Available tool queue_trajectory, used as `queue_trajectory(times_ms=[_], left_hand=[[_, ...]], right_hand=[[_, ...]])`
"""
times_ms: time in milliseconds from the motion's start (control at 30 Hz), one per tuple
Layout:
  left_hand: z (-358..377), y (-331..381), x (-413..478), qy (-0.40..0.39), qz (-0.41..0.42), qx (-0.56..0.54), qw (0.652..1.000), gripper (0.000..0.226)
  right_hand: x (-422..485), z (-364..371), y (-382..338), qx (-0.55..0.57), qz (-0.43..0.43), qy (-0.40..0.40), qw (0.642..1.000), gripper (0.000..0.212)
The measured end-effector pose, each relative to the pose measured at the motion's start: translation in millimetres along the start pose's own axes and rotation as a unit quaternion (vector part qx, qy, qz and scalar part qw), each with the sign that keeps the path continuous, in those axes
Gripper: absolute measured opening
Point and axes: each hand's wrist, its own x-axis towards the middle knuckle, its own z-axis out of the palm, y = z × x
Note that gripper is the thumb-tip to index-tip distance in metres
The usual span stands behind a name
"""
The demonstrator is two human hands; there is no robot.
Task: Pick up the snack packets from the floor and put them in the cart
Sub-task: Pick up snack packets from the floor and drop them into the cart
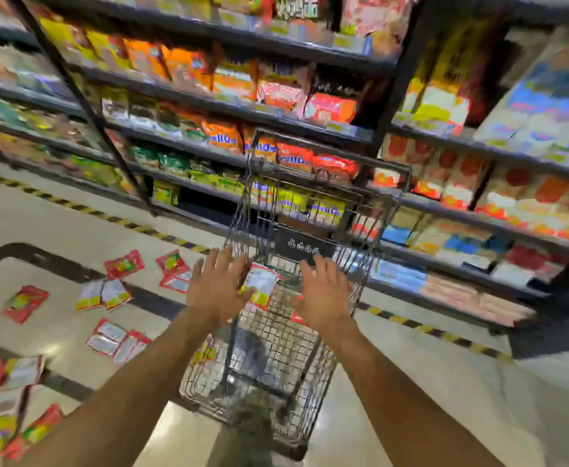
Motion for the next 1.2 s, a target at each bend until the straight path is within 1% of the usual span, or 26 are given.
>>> queue_trajectory(times_ms=[100, 200, 333, 433, 500, 633, 733, 833, 933, 1000, 1200], left_hand=[[-30.9, -9.4, -77.7, 0.028, -0.039, 0.01, 0.999, 0.081], [-52.0, -29.3, -158.1, 0.074, -0.073, 0.006, 0.995, 0.08], [-63.0, -72.6, -265.2, 0.076, -0.146, 0.01, 0.986, 0.083], [-63.1, -110.0, -345.3, 0.079, -0.205, 0.013, 0.976, 0.084], [-58.8, -134.0, -401.0, 0.087, -0.248, 0.008, 0.965, 0.082], [-42.5, -186.9, -514.6, 0.098, -0.341, -0.009, 0.935, 0.081], [-22.5, -228.6, -608.9, 0.093, -0.41, -0.025, 0.907, 0.083], [-1.9, -262.8, -706.2, 0.085, -0.46, -0.019, 0.884, 0.085], [22.6, -290.8, -797.3, 0.065, -0.49, -0.028, 0.869, 0.085], [40.4, -307.1, -849.5, 0.054, -0.508, -0.033, 0.859, 0.088], [87.4, -356.6, -958.6, 0.037, -0.555, -0.054, 0.829, 0.08]], right_hand=[[-56.0, -28.6, -27.1, -0.006, -0.043, 0.025, 0.999, 0.085], [-108.2, -53.4, -57.9, -0.007, -0.083, 0.046, 0.995, 0.082], [-169.4, -70.5, -110.7, -0.024, -0.161, 0.069, 0.984, 0.079], [-204.1, -70.8, -162.3, -0.034, -0.223, 0.073, 0.972, 0.074], [-228.2, -66.0, -201.7, -0.044, -0.258, 0.067, 0.963, 0.075], [-281.5, -47.8, -290.5, -0.052, -0.338, 0.058, 0.938, 0.083], [-329.4, -27.0, -363.9, -0.057, -0.407, 0.055, 0.91, 0.087], [-388.8, -4.0, -434.2, -0.048, -0.451, 0.057, 0.889, 0.08], [-449.5, 26.7, -500.2, -0.048, -0.481, 0.045, 0.874, 0.075], [-486.5, 48.9, -540.0, -0.043, -0.498, 0.027, 0.865, 0.075], [-578.0, 106.3, -626.6, -0.07, -0.539, -0.025, 0.839, 0.078]])
